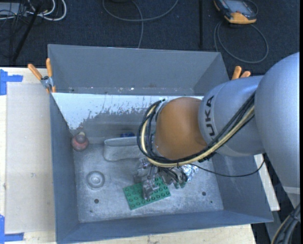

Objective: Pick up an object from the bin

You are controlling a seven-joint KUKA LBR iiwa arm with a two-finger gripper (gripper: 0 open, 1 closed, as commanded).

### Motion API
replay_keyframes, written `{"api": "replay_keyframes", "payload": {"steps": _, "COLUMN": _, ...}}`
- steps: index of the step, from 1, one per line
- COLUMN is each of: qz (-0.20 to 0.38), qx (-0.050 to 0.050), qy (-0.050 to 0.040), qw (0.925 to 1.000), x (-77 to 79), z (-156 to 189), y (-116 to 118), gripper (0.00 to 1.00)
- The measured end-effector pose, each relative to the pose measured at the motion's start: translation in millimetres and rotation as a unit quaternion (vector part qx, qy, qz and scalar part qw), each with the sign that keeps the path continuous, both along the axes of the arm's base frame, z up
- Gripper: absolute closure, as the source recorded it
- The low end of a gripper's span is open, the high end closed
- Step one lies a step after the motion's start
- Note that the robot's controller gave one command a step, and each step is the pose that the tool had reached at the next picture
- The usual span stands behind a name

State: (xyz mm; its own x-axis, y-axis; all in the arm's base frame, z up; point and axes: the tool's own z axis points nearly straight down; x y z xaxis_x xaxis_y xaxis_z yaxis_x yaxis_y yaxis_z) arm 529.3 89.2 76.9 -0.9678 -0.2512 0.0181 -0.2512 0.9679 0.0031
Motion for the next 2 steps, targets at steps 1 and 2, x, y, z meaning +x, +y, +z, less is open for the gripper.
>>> {"api": "replay_keyframes", "payload": {"steps": 1, "qz": 0.12, "qx": 0.001, "qy": -0.0109, "qw": 0.9927, "x": 7.9, "z": 82, "y": -82, "gripper": 1.0}}
{"api": "replay_keyframes", "payload": {"steps": 2, "qz": 0.147, "qx": 0.002, "qy": -0.0114, "qw": 0.989, "x": 5.0, "z": 133, "y": -84, "gripper": 1.0}}
